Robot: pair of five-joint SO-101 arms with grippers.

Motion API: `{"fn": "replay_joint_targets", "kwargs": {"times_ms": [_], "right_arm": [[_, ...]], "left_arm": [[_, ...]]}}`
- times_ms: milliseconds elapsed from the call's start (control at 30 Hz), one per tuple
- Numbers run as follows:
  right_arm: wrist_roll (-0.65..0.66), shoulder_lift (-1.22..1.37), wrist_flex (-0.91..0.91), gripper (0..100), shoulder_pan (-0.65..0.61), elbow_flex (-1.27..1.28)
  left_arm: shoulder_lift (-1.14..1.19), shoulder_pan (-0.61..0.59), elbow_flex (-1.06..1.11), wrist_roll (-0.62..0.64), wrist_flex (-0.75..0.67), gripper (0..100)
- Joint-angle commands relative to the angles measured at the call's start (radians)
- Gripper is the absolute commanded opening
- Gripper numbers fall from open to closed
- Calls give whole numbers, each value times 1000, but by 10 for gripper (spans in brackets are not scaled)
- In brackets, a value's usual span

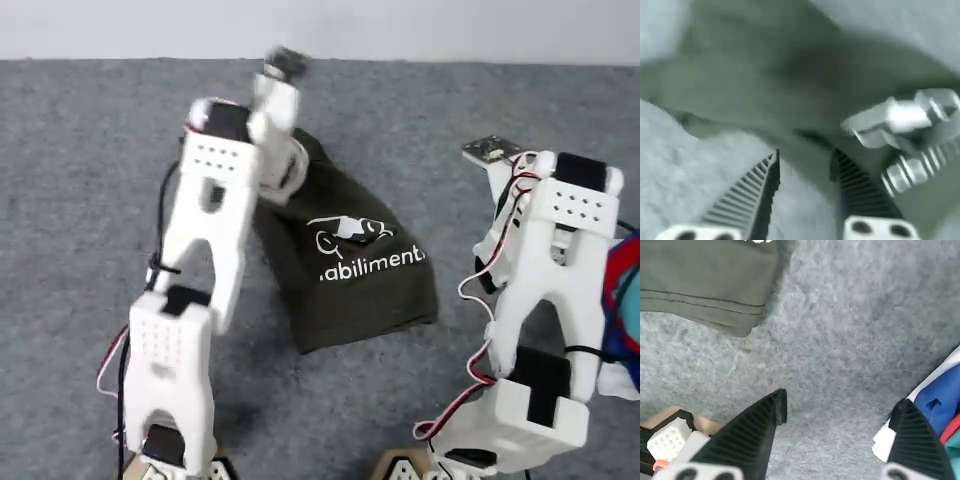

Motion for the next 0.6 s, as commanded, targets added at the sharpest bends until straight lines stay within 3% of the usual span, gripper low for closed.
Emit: {"fn": "replay_joint_targets", "kwargs": {"times_ms": [0, 200, 367, 567], "right_arm": [[-5, -47, 30, 336, -2, -5], [-5, -47, 30, 336, -2, -5], [-5, -47, 30, 336, -1, -5], [-5, -47, 30, 336, 64, -5]], "left_arm": [[-318, 87, 547, -130, 21, 164], [-416, 91, 855, -175, 17, 163], [-413, 110, 897, -163, 9, 167], [-278, 241, 883, 68, 9, 198]]}}
